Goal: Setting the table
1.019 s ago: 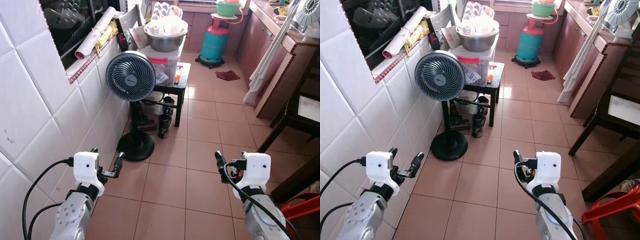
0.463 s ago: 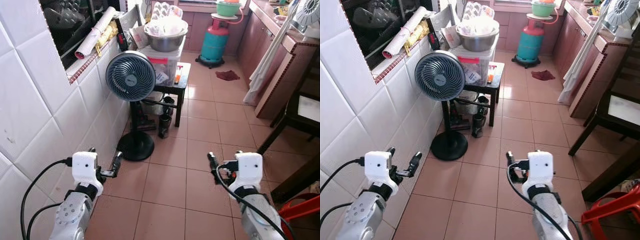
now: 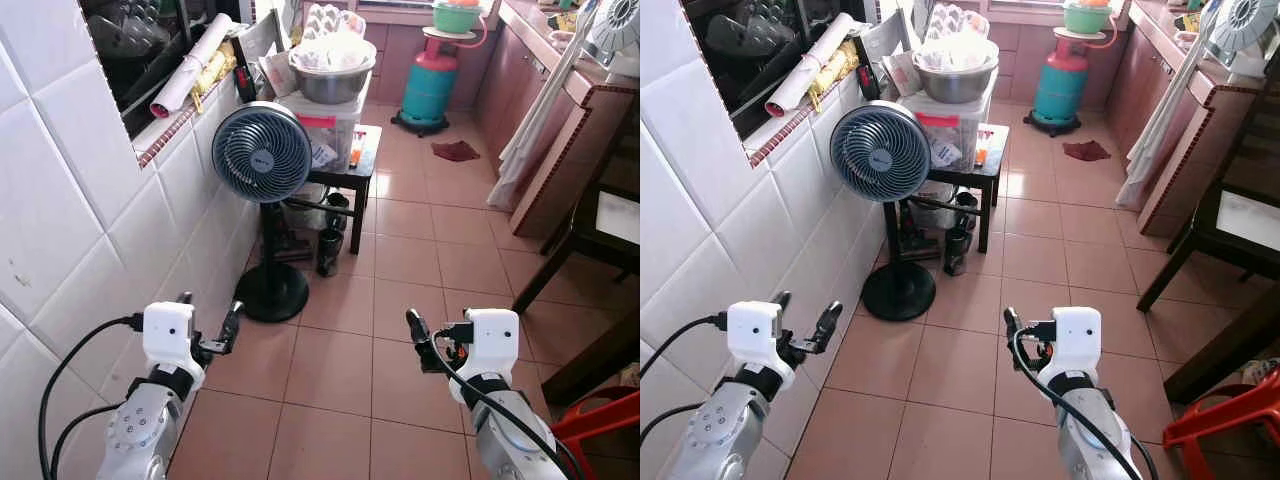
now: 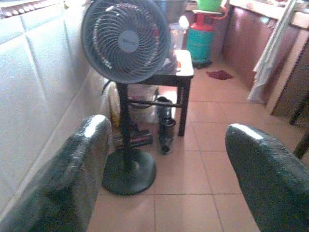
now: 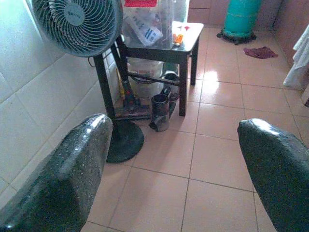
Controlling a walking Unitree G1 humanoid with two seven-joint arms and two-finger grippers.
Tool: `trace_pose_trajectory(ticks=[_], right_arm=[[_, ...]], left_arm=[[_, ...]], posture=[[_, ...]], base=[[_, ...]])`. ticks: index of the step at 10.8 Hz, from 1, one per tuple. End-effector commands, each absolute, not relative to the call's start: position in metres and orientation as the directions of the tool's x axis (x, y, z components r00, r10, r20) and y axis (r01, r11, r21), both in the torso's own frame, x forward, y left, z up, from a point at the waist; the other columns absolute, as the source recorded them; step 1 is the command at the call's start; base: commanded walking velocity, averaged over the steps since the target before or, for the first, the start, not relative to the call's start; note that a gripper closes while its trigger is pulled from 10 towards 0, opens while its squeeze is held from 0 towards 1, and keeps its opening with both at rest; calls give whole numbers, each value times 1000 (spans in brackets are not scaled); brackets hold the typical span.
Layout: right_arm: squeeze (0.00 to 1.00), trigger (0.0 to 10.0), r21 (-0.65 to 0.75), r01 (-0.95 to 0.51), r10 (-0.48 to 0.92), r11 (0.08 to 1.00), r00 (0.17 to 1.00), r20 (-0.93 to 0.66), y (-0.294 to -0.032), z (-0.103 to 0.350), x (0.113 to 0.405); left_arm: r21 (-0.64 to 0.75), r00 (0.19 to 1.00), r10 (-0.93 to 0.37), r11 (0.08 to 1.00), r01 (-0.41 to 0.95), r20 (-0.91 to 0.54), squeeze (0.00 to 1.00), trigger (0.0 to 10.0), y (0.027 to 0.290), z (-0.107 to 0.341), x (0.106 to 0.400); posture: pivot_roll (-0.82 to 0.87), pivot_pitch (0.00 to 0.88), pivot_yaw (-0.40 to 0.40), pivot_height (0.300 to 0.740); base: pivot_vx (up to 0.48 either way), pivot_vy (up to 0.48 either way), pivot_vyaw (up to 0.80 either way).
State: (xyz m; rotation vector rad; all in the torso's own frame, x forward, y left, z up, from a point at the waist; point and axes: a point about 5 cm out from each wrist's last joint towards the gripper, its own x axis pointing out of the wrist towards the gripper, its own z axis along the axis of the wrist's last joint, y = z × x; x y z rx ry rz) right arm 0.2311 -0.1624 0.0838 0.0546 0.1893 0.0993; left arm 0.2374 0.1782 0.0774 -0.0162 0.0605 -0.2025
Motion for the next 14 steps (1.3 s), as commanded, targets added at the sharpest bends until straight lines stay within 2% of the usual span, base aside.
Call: trace_pose_trajectory(ticks=[1,2,3,4,5,7,8,9,14], right_arm=[[0,10000,64,-87,97,994,980,-172,-166,88,231],[0,10000,59,-89,98,994,980,-174,-166,88,231],[0,10000,49,-90,98,995,979,-177,-166,88,231],[0,10000,48,-90,97,995,979,-178,-166,88,231],[0,10000,48,-92,99,995,979,-179,-166,87,232],[0,10000,48,-95,102,994,978,-180,-165,87,232],[0,10000,56,-100,108,993,979,-172,-164,87,232],[1000,10000,56,-94,102,994,980,-169,-164,88,232],[1000,10000,57,-79,88,995,980,-177,-165,86,230]], left_arm=[[1,977,-213,977,213,-32,0,0,177,81,237],[1,977,-212,977,212,-38,0,0,177,80,237],[-6,976,-210,978,210,-61,0,7373,176,77,237],[-9,975,-209,978,209,-76,0,7373,177,76,237],[-9,978,-177,984,177,-107,0,10000,180,72,238],[55,978,-175,982,182,-112,0,10000,182,71,238],[40,981,-175,983,179,-89,1000,10000,182,73,238],[41,983,-162,985,166,-85,1000,10000,183,74,238],[44,987,-141,988,145,-82,1000,10000,185,74,238]], posture=[[77,21,-11,740],[77,21,-11,740],[80,20,-14,740],[80,20,-14,740],[80,20,-14,740],[80,20,-14,740],[82,20,-11,740],[82,20,-11,740],[80,28,-8,740]], base=[[0,0,0],[0,0,0],[0,0,0],[0,0,0],[0,0,0],[0,0,0],[0,0,0],[0,0,0],[0,0,0]])
